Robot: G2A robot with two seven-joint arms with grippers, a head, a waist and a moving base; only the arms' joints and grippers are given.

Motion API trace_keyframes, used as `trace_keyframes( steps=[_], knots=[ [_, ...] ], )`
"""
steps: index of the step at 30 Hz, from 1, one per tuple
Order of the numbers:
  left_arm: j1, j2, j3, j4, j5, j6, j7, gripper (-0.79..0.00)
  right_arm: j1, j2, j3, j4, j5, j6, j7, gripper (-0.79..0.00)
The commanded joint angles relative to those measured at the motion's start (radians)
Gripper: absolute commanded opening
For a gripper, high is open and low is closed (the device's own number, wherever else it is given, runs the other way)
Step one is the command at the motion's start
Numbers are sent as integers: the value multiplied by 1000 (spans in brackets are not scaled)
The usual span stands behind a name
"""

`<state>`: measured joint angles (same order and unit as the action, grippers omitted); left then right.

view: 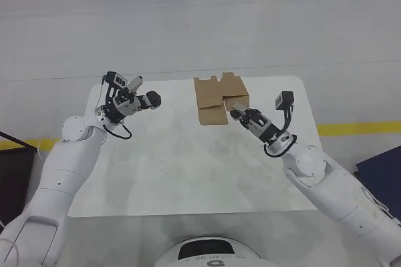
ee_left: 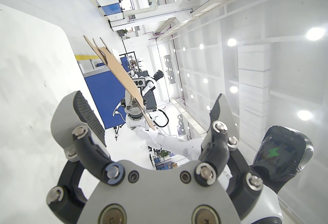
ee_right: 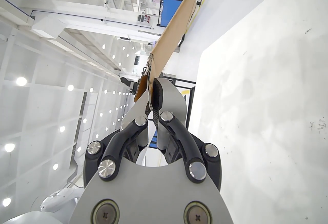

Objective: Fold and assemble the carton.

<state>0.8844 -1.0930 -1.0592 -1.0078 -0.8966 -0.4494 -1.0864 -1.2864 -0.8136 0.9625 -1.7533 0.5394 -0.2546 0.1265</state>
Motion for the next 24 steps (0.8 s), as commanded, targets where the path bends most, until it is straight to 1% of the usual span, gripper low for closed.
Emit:
trace_keyframes(
  steps=[1,6,8,10,13,15,17,19,21,24],
  knots=[
    [0,0,0,0,0,0,0,0,0,0,0,0,0,0,0,-785],
    [0,0,0,0,0,0,0,0,-1,0,-1,-3,-2,0,6,-785],
    [0,0,0,0,0,0,0,0,-2,-2,0,-21,21,-51,116,-785],
    [0,0,0,0,0,0,0,0,2,3,18,0,7,-109,255,-785],
    [0,0,0,0,0,0,0,0,0,11,45,31,43,-192,462,-785],
    [0,0,0,0,0,0,0,0,-5,13,56,30,102,-232,578,-785],
    [0,0,0,0,0,0,0,0,-8,13,58,26,201,-293,740,-785],
    [0,0,0,0,0,0,0,0,0,12,57,43,245,-335,870,-785],
    [0,0,0,0,0,0,0,0,14,7,46,61,272,-356,960,-785],
    [0,0,0,0,0,0,0,0,36,-5,23,103,311,-373,1032,-785]
  ],
)
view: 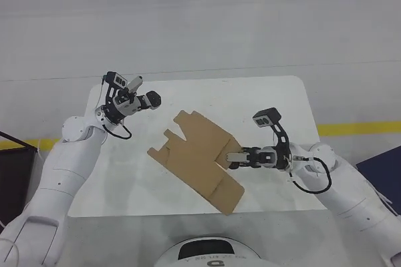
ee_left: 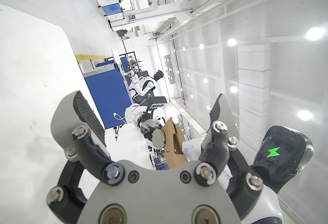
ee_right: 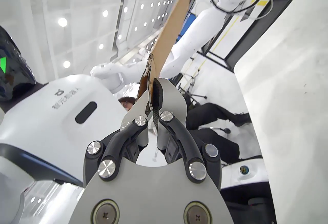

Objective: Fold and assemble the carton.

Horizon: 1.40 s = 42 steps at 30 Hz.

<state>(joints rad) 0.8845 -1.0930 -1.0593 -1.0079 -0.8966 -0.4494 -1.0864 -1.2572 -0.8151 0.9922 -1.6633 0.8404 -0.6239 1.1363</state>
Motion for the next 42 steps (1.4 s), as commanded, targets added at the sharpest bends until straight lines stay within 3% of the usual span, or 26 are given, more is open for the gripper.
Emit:
trace_keyframes(
  steps=[1,6,13,16,20,29,35,36,39,42],
  knots=[
    [0,0,0,0,0,0,0,0,16,-8,-14,32,19,-8,38,-785],
    [14,-1,11,-34,27,17,-5,0,68,-31,-50,100,27,9,69,-785],
    [47,-8,30,-120,-17,48,-171,0,120,-59,-77,180,42,29,89,-785],
    [38,-11,37,-109,7,62,-209,-92,133,-67,-75,208,37,22,82,-785],
    [34,-13,53,-112,43,72,-293,-277,129,-71,-59,212,36,17,77,-785],
    [46,-17,42,-115,0,104,-388,-443,99,-72,-4,200,44,19,79,-785],
    [77,-12,12,-144,-10,135,-419,-462,84,-74,25,201,37,20,80,-785],
    [82,-12,9,-148,-8,138,-423,-486,83,-75,28,200,34,19,79,-785],
    [92,-11,12,-151,31,147,-431,-656,79,-78,34,201,26,16,76,-785],
    [103,-13,20,-159,47,155,-439,-696,76,-81,39,202,21,16,76,-785]
  ],
)
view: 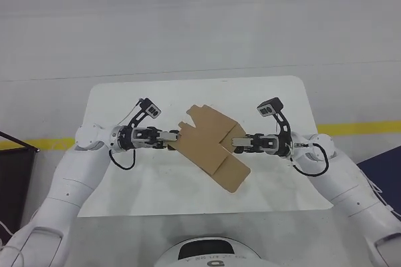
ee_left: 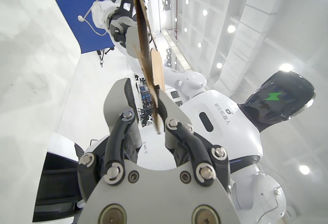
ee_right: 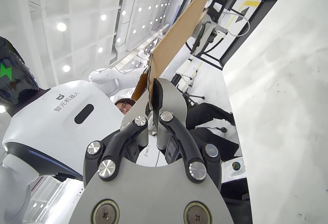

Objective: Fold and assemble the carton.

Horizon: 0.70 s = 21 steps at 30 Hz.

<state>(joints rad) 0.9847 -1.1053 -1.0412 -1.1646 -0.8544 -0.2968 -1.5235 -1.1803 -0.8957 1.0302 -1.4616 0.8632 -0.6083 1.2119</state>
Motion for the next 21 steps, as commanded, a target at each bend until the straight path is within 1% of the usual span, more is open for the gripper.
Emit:
trace_keyframes(
  steps=[1,7,12,14,15,21],
  knots=[
    [5,-1,4,-4,10,3,-3,-696,-1,-2,3,-1,-3,0,0,-785],
    [6,-6,4,-19,2,5,-5,-625,-8,-6,14,-8,-23,1,1,-785],
    [3,-11,-4,-10,-15,3,-3,-603,-13,-10,25,-10,-34,-3,-3,-785],
    [1,-13,-4,-7,-14,3,-3,-576,-16,-11,30,-10,-38,-4,-4,-785],
    [0,-15,-3,-7,-14,3,-3,-545,-17,-12,32,-10,-43,-4,-4,-785],
    [-3,-24,5,-13,-21,7,-7,-505,-21,-17,31,-3,-78,-5,-5,-785]
  ],
)
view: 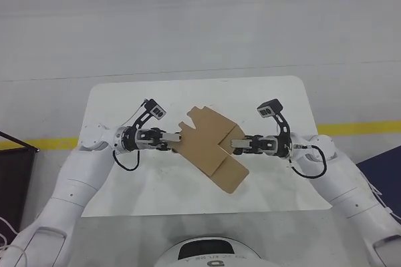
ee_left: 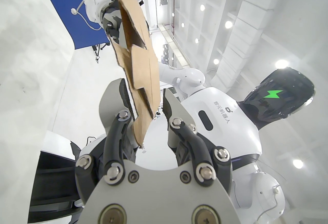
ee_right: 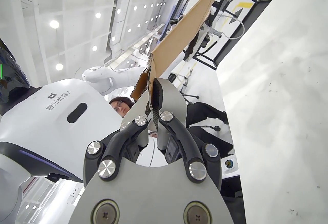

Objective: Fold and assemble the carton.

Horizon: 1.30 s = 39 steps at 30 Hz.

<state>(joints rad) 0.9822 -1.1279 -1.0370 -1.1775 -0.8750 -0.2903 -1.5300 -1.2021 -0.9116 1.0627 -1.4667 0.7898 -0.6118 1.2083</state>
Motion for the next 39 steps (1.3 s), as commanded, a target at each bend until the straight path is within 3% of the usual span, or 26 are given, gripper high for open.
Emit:
trace_keyframes(
  steps=[1,8,13,25,39],
  knots=[
    [-3,-2,1,0,0,1,-1,-508,1,-2,-2,3,-9,-3,-3,-785],
    [-6,-2,-32,18,-4,6,-6,-603,-1,-8,12,7,-6,-9,-9,-785],
    [14,3,-40,3,5,6,-6,-785,-9,-9,28,5,-1,-6,-6,-785],
    [6,0,-19,6,33,-6,6,-785,-22,-16,57,-2,12,-18,-18,-785],
    [3,-26,-9,26,-49,-23,23,-785,-44,-25,73,-28,10,-14,-14,-785]
  ],
)
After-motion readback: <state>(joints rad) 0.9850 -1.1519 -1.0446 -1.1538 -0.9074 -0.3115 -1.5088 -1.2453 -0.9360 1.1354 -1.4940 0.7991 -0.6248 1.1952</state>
